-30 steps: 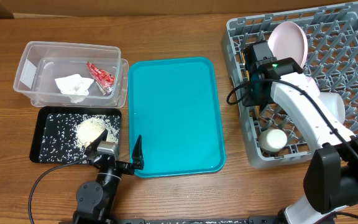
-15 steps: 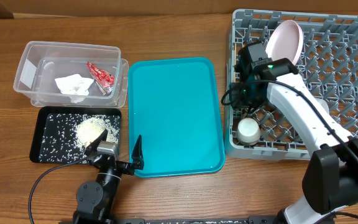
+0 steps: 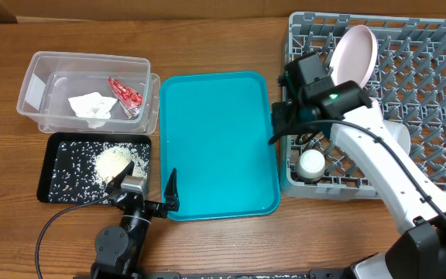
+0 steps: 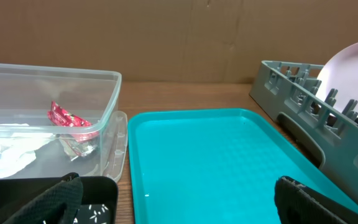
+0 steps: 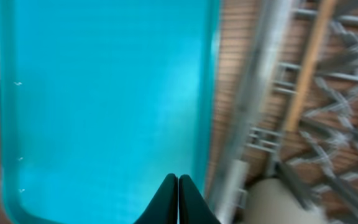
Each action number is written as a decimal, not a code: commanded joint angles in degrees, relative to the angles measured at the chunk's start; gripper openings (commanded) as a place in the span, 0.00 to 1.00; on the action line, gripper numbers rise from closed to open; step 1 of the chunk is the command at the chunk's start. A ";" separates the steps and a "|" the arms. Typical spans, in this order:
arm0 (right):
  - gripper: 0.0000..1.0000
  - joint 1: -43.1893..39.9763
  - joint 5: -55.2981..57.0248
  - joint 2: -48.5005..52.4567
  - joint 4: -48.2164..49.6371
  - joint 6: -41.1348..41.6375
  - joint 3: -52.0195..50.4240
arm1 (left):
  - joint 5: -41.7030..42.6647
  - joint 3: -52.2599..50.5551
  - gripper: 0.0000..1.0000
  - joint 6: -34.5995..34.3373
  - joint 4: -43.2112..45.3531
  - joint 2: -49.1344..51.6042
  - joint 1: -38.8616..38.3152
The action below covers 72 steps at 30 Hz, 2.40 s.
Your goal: Sort waste into correct bins and load items into the dishwasher
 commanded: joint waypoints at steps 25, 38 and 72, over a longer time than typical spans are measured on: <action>0.04 1.20 4.72 2.78 -6.36 13.66 -8.37 | 0.46 -0.20 1.00 0.02 -0.07 -0.63 0.26; 0.49 5.81 3.30 -19.87 2.29 4.74 -4.20 | 0.46 -0.20 1.00 0.02 -0.07 -0.63 0.26; 1.00 -17.33 -7.69 -72.35 21.49 -16.87 -34.38 | 0.44 -0.20 1.00 0.00 -0.07 -0.63 0.26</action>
